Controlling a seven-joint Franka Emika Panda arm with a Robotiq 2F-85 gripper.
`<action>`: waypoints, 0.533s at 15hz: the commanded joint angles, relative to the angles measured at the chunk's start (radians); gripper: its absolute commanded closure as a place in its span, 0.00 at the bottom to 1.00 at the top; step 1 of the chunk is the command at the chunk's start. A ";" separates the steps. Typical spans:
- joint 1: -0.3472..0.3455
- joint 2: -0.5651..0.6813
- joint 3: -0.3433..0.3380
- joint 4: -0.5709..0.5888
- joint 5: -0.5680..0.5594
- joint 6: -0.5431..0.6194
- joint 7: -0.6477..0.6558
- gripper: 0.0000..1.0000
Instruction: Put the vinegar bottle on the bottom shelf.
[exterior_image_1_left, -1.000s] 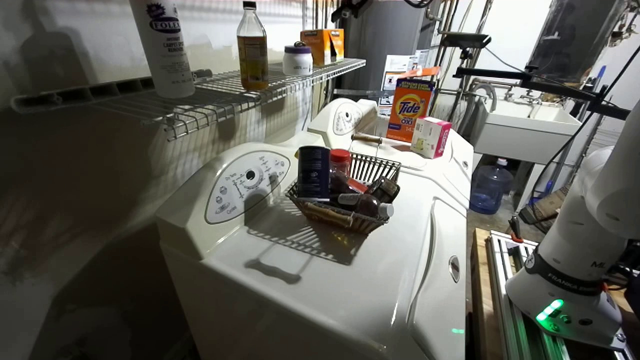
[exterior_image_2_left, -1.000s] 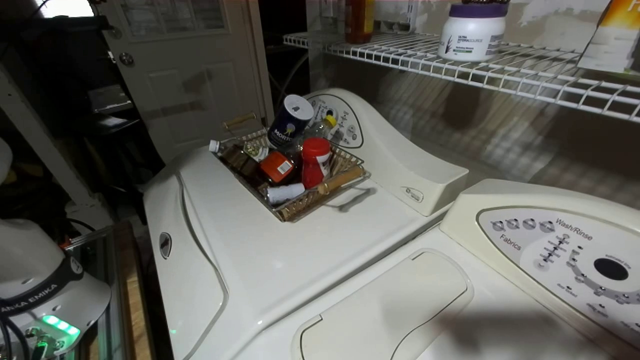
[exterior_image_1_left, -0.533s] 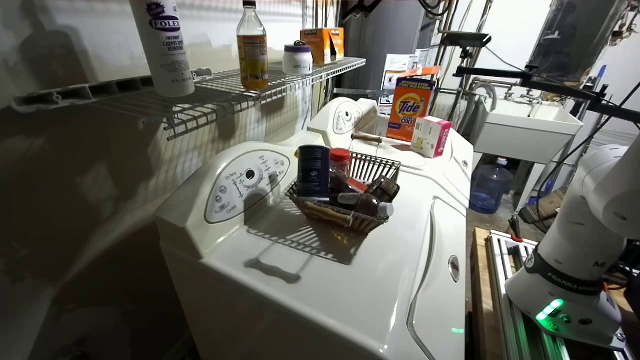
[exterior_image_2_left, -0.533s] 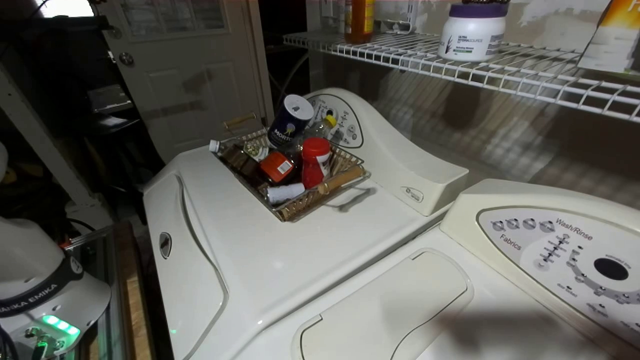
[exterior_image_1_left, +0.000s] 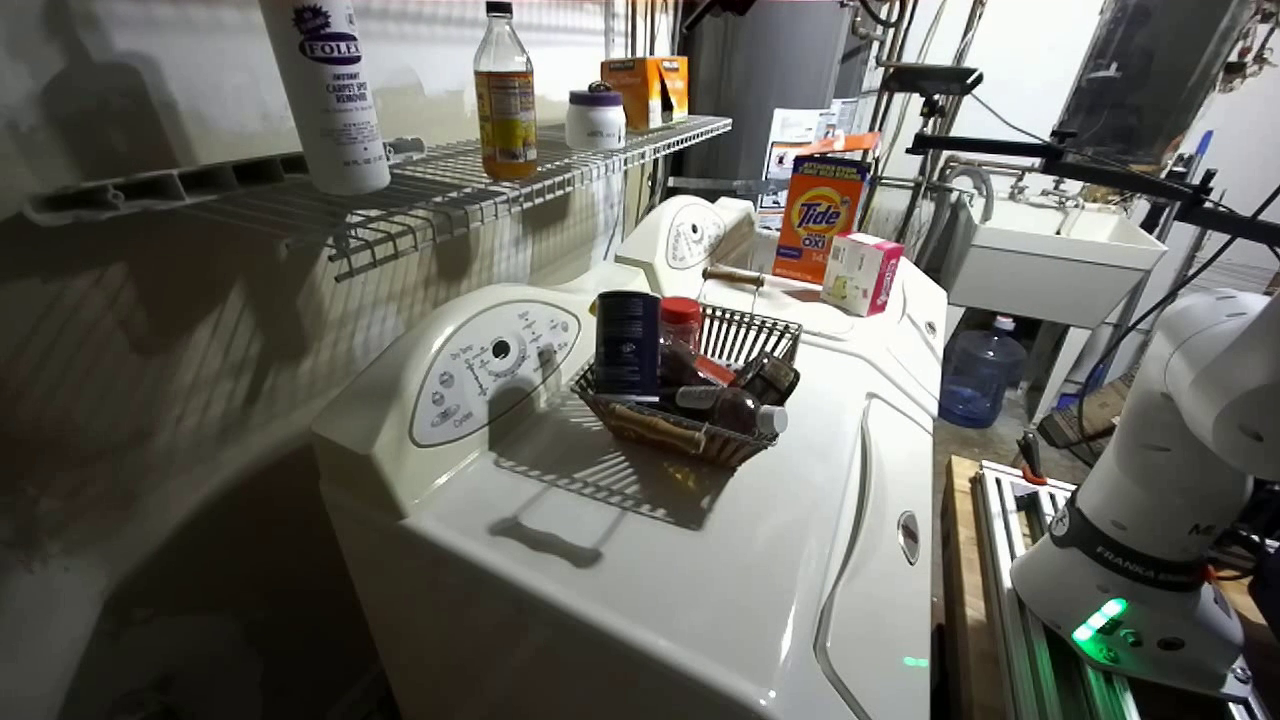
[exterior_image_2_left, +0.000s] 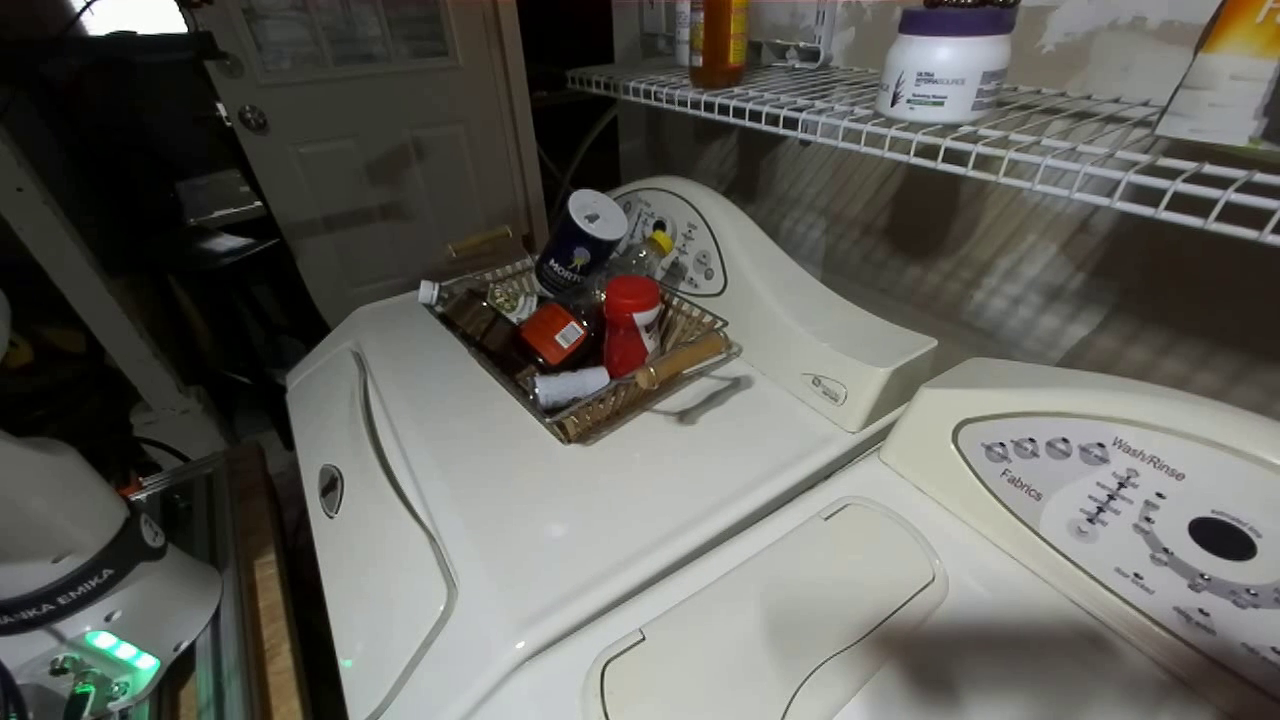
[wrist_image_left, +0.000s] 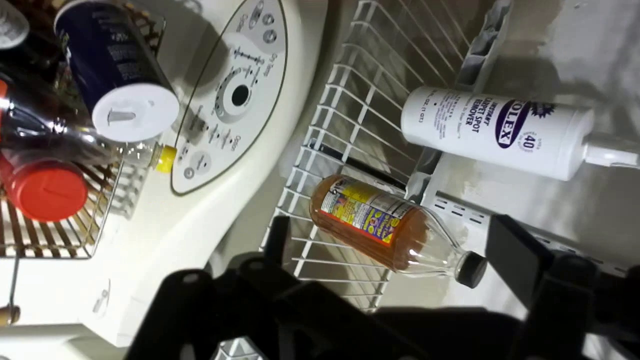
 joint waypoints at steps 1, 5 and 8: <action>-0.004 -0.043 0.039 -0.053 -0.180 0.082 0.004 0.00; -0.024 -0.064 0.066 -0.066 -0.369 0.090 0.041 0.00; -0.016 -0.075 0.062 -0.066 -0.410 0.055 0.038 0.00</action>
